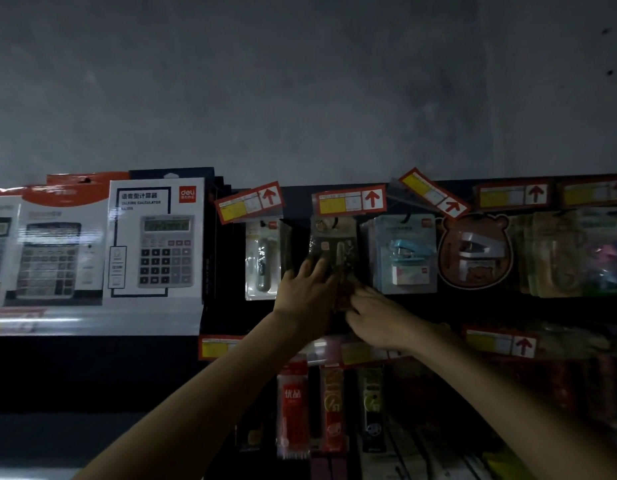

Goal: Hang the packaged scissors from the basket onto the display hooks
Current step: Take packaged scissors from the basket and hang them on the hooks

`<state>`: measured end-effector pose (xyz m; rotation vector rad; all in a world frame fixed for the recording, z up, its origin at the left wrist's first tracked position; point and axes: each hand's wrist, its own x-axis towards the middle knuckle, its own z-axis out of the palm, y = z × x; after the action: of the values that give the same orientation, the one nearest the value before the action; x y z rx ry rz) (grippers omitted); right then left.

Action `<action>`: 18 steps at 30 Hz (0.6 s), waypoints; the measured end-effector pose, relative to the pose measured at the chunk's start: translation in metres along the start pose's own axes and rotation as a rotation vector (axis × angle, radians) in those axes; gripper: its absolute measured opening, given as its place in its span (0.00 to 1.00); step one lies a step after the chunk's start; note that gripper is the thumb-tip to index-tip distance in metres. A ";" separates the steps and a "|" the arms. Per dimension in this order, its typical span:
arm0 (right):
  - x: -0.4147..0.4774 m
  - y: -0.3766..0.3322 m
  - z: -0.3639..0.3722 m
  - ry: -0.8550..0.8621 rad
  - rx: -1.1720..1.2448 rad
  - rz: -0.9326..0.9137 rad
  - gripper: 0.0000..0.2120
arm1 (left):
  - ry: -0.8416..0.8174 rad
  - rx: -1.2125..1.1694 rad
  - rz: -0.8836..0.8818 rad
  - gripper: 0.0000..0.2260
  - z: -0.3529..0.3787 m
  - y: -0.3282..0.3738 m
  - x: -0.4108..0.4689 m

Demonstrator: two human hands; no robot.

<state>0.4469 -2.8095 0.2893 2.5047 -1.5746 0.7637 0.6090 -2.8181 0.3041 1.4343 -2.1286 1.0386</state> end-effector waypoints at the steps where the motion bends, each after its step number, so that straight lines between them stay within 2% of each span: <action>1: 0.001 0.000 0.000 -0.004 0.004 -0.002 0.25 | -0.012 0.011 0.000 0.41 0.002 -0.001 0.002; 4: 0.001 0.002 0.002 -0.014 -0.016 0.001 0.28 | -0.061 0.023 0.005 0.43 0.006 -0.001 0.006; 14: 0.000 -0.004 0.003 -0.038 -0.066 0.052 0.23 | -0.154 -0.042 0.012 0.40 0.011 -0.001 0.014; 18: 0.001 -0.002 0.002 -0.020 -0.005 0.047 0.23 | -0.114 -0.110 0.007 0.39 0.009 -0.004 0.013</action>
<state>0.4495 -2.8104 0.2881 2.4875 -1.6451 0.7413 0.6079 -2.8337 0.3077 1.4664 -2.2343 0.8464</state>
